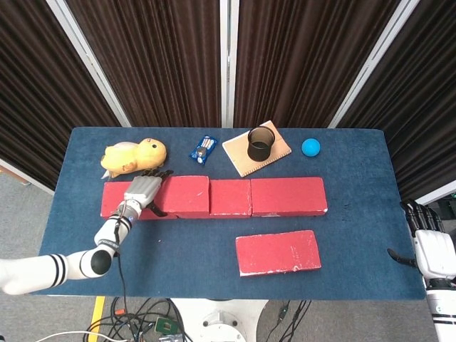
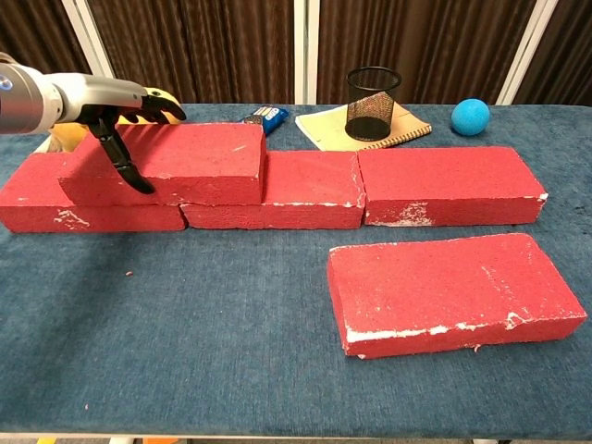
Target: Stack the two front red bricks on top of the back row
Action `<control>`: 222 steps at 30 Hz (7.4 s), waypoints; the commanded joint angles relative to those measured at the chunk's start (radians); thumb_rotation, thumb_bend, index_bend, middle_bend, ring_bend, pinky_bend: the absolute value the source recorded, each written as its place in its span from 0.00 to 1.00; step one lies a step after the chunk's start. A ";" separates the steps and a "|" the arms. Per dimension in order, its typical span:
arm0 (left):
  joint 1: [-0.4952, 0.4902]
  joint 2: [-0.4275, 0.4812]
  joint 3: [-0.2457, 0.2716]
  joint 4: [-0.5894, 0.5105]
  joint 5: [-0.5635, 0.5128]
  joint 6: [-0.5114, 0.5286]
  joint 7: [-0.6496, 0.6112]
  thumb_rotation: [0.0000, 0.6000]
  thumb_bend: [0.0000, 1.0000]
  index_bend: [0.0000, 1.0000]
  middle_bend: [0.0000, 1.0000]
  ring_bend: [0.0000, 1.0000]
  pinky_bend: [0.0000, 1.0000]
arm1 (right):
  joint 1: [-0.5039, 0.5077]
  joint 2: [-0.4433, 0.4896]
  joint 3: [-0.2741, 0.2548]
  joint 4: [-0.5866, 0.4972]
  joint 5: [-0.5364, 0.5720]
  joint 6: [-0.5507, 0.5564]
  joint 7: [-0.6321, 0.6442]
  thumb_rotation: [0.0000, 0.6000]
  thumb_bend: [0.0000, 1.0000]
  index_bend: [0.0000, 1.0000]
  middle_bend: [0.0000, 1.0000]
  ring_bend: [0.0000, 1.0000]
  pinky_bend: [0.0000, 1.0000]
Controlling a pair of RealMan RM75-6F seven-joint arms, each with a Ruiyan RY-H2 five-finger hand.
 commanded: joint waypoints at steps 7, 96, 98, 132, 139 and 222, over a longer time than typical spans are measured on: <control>-0.008 0.000 0.007 0.026 0.001 -0.034 -0.030 1.00 0.10 0.00 0.26 0.00 0.01 | 0.003 -0.009 -0.001 0.004 0.008 -0.012 -0.008 1.00 0.08 0.00 0.00 0.00 0.00; -0.057 0.037 0.059 -0.013 -0.023 -0.047 -0.073 1.00 0.11 0.00 0.00 0.00 0.05 | 0.009 -0.018 0.003 0.006 0.023 -0.026 -0.029 1.00 0.08 0.00 0.00 0.00 0.00; -0.057 0.038 0.062 -0.016 -0.023 -0.046 -0.073 1.00 0.11 0.00 0.00 0.00 0.05 | 0.009 -0.018 0.003 0.007 0.023 -0.027 -0.029 1.00 0.08 0.00 0.00 0.00 0.00; 0.165 0.249 0.007 -0.316 0.396 0.235 -0.248 1.00 0.09 0.00 0.00 0.00 0.00 | 0.045 0.012 -0.017 -0.017 -0.047 -0.062 -0.044 1.00 0.06 0.00 0.00 0.00 0.00; 0.375 0.321 0.132 -0.410 0.581 0.455 -0.235 1.00 0.09 0.00 0.00 0.00 0.00 | 0.125 0.079 -0.037 -0.180 -0.138 -0.146 -0.132 1.00 0.00 0.00 0.00 0.00 0.00; 0.746 0.335 0.149 -0.288 0.793 0.465 -0.428 1.00 0.09 0.00 0.00 0.00 0.00 | 0.476 -0.285 -0.075 -0.215 0.229 -0.501 -0.470 1.00 0.03 0.00 0.29 0.18 0.00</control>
